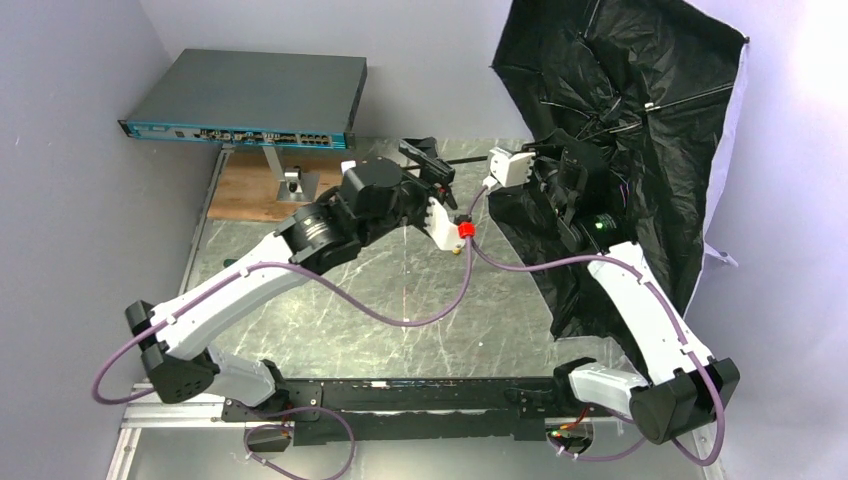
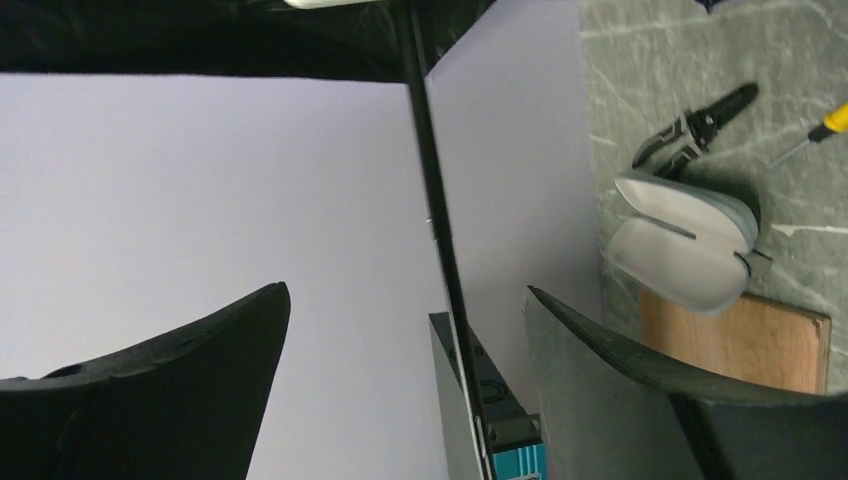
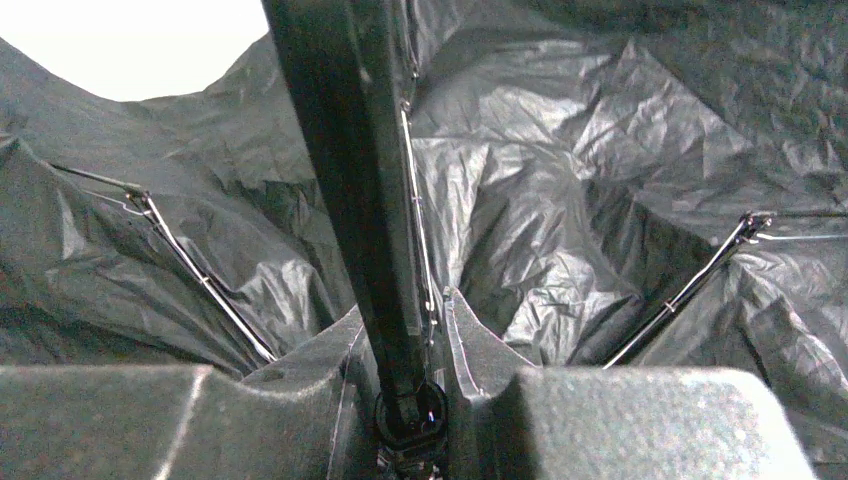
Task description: Open the umbrella
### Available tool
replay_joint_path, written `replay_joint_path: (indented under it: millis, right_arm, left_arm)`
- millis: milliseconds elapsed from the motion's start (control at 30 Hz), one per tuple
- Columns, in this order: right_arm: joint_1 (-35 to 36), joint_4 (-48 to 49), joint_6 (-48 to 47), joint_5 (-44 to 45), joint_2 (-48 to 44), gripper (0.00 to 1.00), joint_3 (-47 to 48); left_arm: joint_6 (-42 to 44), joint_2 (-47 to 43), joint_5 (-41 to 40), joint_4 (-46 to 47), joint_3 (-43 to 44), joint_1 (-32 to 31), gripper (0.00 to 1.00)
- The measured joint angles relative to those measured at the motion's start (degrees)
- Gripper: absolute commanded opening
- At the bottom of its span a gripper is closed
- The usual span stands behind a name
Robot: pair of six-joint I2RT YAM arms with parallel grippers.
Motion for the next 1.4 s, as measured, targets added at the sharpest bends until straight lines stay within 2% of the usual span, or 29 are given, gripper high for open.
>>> replay_joint_path:
  millis: [133,267,400,433,567,700,833,1033,1400]
  right_arm:
    - [0.3,0.0,-1.9,1.5,-0.5,0.00,0.0]
    - [0.3,0.0,-2.9,2.3,-1.8,0.00,0.0]
    - [0.3,0.6,-4.1,3.3,-3.6,0.00,-0.6]
    - [0.3,0.8,-4.3,3.5,-3.9,0.00,-0.9]
    - [0.4,1.0,-5.1,3.9,-4.0,0.00,-1.4]
    - [-1.1,1.6,-6.1,2.3,-2.8,0.00,-2.0]
    - [-5.3,4.6,-7.6,-3.8,-1.1,0.03,-2.1]
    - [-9.3,7.0,-9.6,-12.5,-0.2,0.04,-2.8]
    - [-12.7,12.9,-12.0,-20.0,3.7,0.00,-2.8]
  left_arm:
    - [-1.2,3.8,-4.3,-2.4,1.4,0.2,0.88]
    - [-4.5,4.0,-5.9,-5.5,1.5,2.4,0.66]
    - [-8.1,4.0,-8.4,-9.1,1.5,5.3,0.55]
    - [-8.8,4.0,-9.0,-10.3,1.5,5.9,0.49]
    - [-14.2,3.3,-11.2,-11.8,-0.4,8.1,0.01]
    - [-20.2,1.7,-10.3,-12.1,-0.6,9.2,0.00]
    - [-23.7,-0.9,-9.1,-11.8,-3.3,8.8,0.00]
    - [-26.5,-2.5,-8.2,-9.1,-7.3,8.9,0.00]
    - [-28.3,-4.8,-3.7,-8.6,-9.0,10.1,0.00]
